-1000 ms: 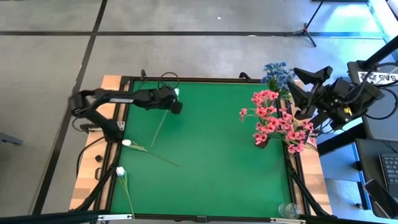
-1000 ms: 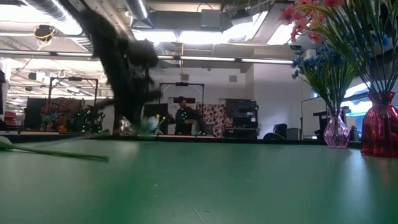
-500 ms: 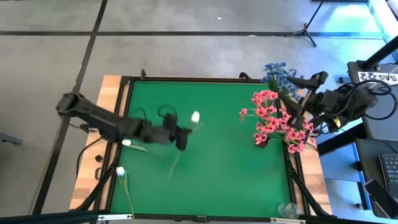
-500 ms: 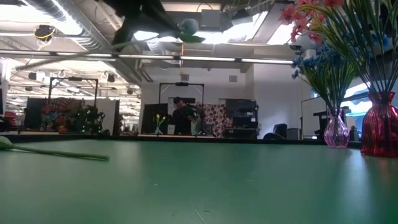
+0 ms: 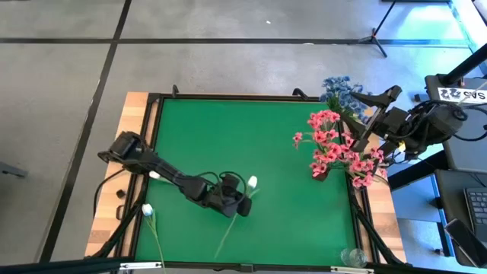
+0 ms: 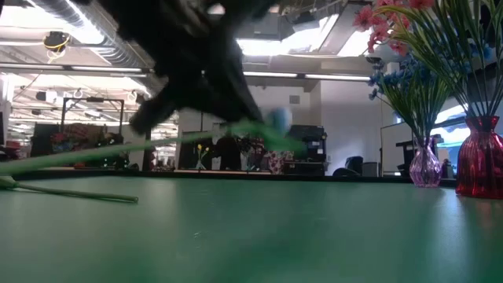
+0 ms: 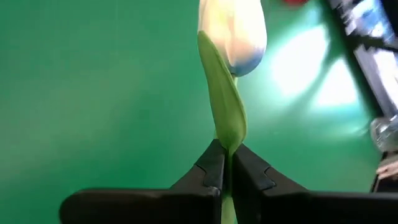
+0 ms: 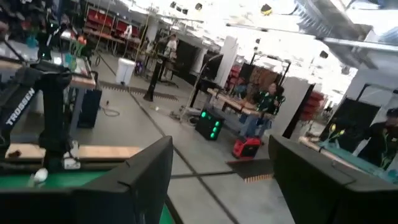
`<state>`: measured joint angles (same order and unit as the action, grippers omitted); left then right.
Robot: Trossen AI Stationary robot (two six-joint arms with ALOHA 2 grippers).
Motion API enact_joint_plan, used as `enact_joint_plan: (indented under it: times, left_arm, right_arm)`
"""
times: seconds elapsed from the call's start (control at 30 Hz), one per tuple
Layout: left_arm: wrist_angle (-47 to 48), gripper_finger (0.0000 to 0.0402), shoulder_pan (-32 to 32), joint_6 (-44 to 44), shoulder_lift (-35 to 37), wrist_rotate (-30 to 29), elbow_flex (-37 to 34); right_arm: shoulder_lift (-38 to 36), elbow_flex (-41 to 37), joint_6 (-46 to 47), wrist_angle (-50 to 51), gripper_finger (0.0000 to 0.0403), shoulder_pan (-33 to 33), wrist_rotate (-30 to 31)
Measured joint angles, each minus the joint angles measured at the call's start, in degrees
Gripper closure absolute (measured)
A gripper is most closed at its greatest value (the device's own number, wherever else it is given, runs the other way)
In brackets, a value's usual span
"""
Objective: Sort flowers into vase by color
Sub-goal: Put the top white flower into the transparent vase
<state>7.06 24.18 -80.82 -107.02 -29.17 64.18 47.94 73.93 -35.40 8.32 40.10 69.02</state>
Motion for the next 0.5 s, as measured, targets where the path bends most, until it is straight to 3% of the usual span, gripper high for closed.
enact_joint_plan:
  times: [0.27,0.5]
  left_arm:
    - [1.28,0.031,-0.92,-4.3,-3.02,12.79,0.18]
    - [-0.7,0.0239,-3.77,-2.6,-2.56,15.29,0.27]
  right_arm:
    - [-0.87,-0.02,19.78,17.52,0.0139,0.0,-5.79]
    - [-0.96,-0.04,30.07,28.92,0.0139,0.0,-9.88]
